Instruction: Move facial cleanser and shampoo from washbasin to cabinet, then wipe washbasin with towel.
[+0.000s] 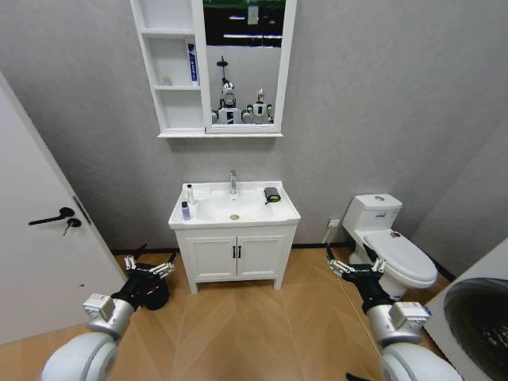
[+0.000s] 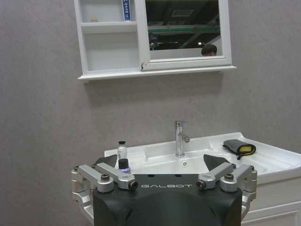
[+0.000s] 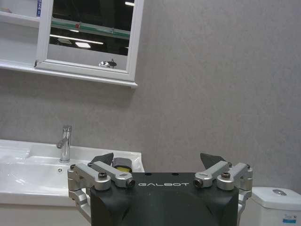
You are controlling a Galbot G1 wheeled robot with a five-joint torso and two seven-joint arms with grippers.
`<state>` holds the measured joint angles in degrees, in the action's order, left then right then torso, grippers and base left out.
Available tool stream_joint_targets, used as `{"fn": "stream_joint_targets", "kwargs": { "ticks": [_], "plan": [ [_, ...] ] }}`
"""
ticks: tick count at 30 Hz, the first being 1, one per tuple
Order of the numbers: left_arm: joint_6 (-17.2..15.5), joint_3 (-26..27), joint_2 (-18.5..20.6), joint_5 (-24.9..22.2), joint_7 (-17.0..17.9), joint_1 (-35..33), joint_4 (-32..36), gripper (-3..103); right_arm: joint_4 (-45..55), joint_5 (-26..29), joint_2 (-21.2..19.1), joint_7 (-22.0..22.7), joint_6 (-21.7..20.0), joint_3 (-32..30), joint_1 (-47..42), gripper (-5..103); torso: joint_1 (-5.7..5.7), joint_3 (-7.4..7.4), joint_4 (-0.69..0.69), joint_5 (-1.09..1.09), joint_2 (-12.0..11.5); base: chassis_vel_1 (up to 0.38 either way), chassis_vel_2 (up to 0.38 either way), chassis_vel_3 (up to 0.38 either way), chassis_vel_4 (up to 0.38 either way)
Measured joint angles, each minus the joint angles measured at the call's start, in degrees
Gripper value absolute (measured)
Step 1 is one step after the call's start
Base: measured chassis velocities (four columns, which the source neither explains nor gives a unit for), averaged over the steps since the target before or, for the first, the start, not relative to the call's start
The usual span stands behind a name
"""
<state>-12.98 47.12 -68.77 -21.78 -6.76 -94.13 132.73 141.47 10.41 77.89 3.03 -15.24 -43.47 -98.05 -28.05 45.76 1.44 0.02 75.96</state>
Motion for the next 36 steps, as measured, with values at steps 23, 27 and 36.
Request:
{"fn": "stream_joint_targets", "kwargs": {
  "ticks": [23, 27, 36],
  "plan": [
    [0.73, -2.39, -2.05, 2.58, 4.85, 1.83, -2.91, 100, -4.02, -0.36, -0.54, -0.19, 0.59, 0.92, 1.2, 100, 0.07, -0.02, -0.01, -0.01, 0.03, -0.172, 0.171, 0.164, -0.142],
    [-0.21, -3.21, -2.06, 3.74, 6.69, 3.64, -4.79, 100, -4.76, -0.29, -0.56, -0.15, 1.33, 0.92, 1.12, 100, 0.05, -0.02, 0.03, -0.02, 0.02, 0.041, -0.023, -0.013, 0.033],
    [-1.58, -2.76, -1.85, 3.87, 8.19, 3.57, -5.01, 100, -4.85, 0.19, -0.24, 0.09, 1.62, 1.17, 1.0, 100, 0.0, 0.0, 0.02, -0.01, 0.0, 0.0, 0.0, 0.0, 0.0]
  ]
}}
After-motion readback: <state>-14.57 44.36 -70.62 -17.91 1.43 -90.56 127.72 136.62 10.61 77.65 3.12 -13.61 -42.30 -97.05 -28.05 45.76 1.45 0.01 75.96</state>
